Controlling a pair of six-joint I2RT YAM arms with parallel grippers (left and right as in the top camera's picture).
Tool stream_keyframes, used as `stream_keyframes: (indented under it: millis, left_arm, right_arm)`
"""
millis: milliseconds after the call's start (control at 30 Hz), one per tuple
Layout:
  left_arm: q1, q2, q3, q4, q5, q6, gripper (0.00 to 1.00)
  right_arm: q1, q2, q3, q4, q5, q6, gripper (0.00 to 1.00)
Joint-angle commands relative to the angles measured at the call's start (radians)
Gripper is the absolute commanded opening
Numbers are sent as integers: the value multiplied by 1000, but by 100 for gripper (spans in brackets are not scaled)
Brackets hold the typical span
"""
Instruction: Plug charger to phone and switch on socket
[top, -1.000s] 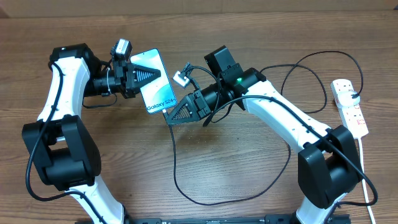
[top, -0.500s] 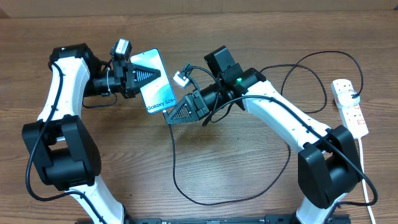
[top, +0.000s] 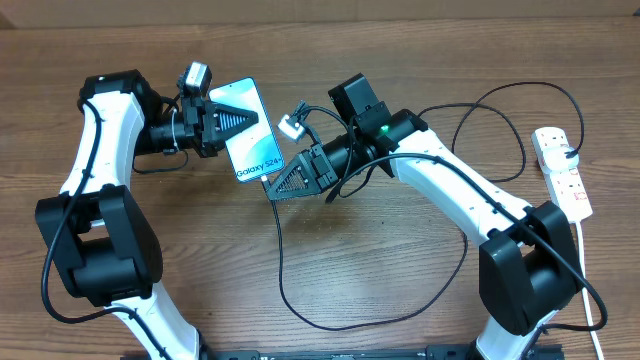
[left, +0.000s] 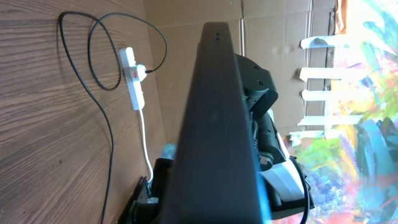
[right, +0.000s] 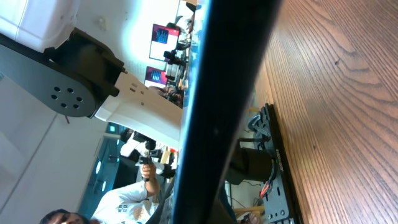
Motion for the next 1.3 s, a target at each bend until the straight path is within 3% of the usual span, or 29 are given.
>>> stream_keyframes:
  millis: [0,1267]
  left_arm:
    - [-6,-10,14,0,42,-10,5]
    - [-6,-10,14,0,23,-10,4]
  right_arm:
    - [-1,-31,2,6,-3,4,4]
    - [-1,-31,2,60,-13,84,4]
